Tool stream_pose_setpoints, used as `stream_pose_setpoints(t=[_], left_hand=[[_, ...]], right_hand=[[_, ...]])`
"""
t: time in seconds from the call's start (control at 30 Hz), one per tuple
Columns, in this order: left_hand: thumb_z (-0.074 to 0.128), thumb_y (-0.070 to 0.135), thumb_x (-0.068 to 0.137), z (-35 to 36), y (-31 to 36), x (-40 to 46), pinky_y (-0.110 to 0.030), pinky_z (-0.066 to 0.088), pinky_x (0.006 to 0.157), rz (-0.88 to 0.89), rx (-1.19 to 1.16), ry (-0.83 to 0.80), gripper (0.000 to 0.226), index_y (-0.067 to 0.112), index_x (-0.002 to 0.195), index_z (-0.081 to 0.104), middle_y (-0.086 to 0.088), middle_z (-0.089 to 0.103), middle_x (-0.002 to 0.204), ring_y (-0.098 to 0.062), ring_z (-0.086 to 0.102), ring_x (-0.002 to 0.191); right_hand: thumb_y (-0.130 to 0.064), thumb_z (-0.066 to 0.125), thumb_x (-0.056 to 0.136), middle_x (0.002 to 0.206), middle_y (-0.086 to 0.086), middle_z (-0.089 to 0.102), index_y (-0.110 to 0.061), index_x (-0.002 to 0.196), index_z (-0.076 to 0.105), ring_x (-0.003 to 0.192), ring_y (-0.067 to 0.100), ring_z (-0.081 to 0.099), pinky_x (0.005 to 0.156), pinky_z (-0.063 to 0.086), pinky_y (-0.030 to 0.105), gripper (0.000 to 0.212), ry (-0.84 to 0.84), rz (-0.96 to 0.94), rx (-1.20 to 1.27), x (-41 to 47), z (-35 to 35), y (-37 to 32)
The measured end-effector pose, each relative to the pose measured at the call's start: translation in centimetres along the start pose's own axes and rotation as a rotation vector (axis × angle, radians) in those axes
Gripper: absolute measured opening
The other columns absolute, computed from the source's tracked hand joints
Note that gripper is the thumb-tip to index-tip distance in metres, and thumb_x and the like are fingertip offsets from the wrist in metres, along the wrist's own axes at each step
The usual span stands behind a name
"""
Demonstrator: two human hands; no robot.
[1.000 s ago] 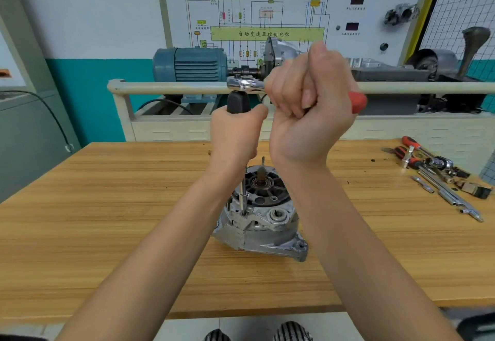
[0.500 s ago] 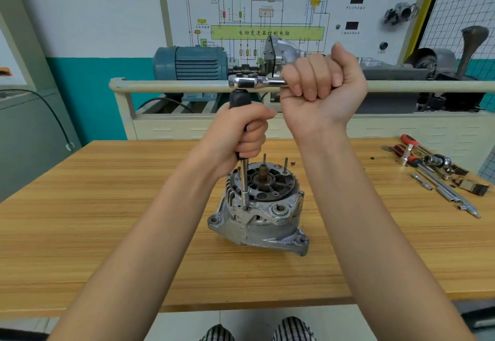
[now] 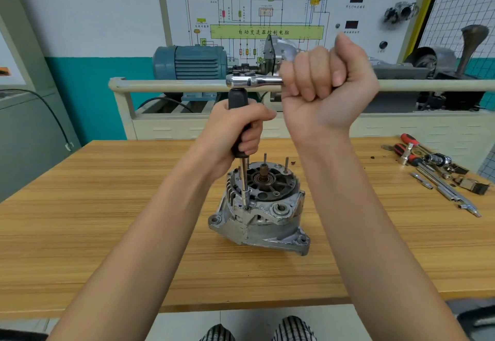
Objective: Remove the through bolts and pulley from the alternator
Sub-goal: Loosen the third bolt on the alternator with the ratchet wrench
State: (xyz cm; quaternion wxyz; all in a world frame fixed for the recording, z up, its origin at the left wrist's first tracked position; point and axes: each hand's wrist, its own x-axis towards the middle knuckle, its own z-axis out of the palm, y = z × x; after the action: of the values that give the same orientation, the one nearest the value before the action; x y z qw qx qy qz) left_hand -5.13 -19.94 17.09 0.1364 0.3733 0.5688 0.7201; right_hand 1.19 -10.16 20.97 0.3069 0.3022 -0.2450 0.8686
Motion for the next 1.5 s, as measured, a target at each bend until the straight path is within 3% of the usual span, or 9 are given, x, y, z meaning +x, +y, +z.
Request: stream_pose_setpoints(t=[0.1,0.2,0.43,0.53,0.9,1.17,1.27,1.37,1.5], left_hand=[[0.054,0.01,0.079,-0.8,0.3,0.0,-0.017,0.023,0.037,-0.032,-0.131,-0.277,0.036,0.017,0.046,0.04,0.005,0.03,0.038,-0.008,0.023,0.031],[0.051,0.009,0.08,-0.7,0.3,0.3,-0.016,0.014,0.034,-0.083,-0.212,-0.306,0.042,0.018,0.042,0.036,0.008,0.026,0.033,-0.004,0.019,0.027],[0.053,0.0,0.083,1.8,-0.6,0.6,-0.016,0.018,0.037,0.019,0.003,0.376,0.043,0.02,0.053,0.03,0.008,0.024,0.039,-0.009,0.017,0.034],[0.055,0.0,0.082,2.0,-0.8,0.6,-0.017,0.019,0.037,0.06,0.052,0.427,0.042,0.02,0.054,0.031,0.009,0.026,0.042,-0.009,0.019,0.037],[0.057,0.014,0.076,-0.9,0.4,0.1,-0.017,0.021,0.034,-0.105,-0.184,-0.398,0.034,0.019,0.045,0.042,0.008,0.031,0.035,-0.004,0.023,0.029],[0.052,0.001,0.082,1.6,-0.7,0.8,-0.016,0.018,0.037,-0.003,-0.01,0.39,0.039,0.019,0.055,0.031,0.005,0.025,0.042,-0.011,0.016,0.035],[0.054,0.0,0.08,2.3,-0.9,1.0,-0.018,0.019,0.039,0.025,0.025,0.501,0.036,0.018,0.057,0.032,0.002,0.025,0.047,-0.012,0.018,0.038],[0.055,0.001,0.079,1.6,-0.8,0.7,-0.017,0.019,0.037,0.007,0.011,0.317,0.038,0.018,0.054,0.032,0.007,0.025,0.04,-0.01,0.018,0.035],[0.06,0.012,0.07,-0.8,-0.1,0.3,-0.02,0.02,0.039,-0.035,-0.09,-0.125,0.032,0.018,0.047,0.038,0.005,0.029,0.038,-0.009,0.021,0.032]], right_hand=[[-0.015,0.032,0.095,0.031,-0.004,0.022,-0.016,0.034,0.031,0.027,0.01,0.02,0.039,0.017,0.02,0.061,0.087,0.142,0.234,0.7,-0.9,-0.5],[-0.013,0.033,0.093,0.031,-0.004,0.023,-0.017,0.034,0.032,0.028,0.01,0.02,0.039,0.018,0.021,0.059,0.05,0.098,0.208,0.3,-0.8,0.0],[0.0,0.038,0.086,0.035,-0.006,0.029,-0.021,0.045,0.038,0.033,0.009,0.021,0.044,0.018,0.026,0.046,-0.142,-0.294,-0.213,-1.5,0.8,2.0],[0.002,0.038,0.083,0.037,-0.007,0.031,-0.023,0.057,0.042,0.034,0.007,0.024,0.046,0.019,0.025,0.035,-0.157,-0.411,-0.308,-2.1,1.3,2.6],[-0.014,0.04,0.083,0.029,-0.003,0.023,-0.015,0.033,0.031,0.035,0.011,0.008,0.04,0.015,0.019,0.05,0.102,0.221,0.35,1.5,-1.3,-0.1],[-0.006,0.032,0.094,0.033,-0.005,0.023,-0.018,0.035,0.032,0.032,0.009,0.018,0.041,0.018,0.024,0.06,-0.027,-0.076,-0.058,-0.1,-0.1,0.9],[-0.001,0.038,0.087,0.035,-0.005,0.027,-0.023,0.047,0.038,0.033,0.01,0.02,0.044,0.016,0.026,0.046,-0.136,-0.263,-0.219,-1.1,0.9,1.9],[0.0,0.037,0.084,0.035,-0.006,0.028,-0.022,0.05,0.04,0.033,0.009,0.022,0.045,0.018,0.025,0.041,-0.179,-0.339,-0.27,-1.4,1.0,2.1],[-0.006,0.037,0.09,0.032,-0.006,0.024,-0.018,0.034,0.034,0.033,0.01,0.015,0.041,0.017,0.022,0.057,-0.117,-0.052,-0.08,0.0,0.2,0.5]])
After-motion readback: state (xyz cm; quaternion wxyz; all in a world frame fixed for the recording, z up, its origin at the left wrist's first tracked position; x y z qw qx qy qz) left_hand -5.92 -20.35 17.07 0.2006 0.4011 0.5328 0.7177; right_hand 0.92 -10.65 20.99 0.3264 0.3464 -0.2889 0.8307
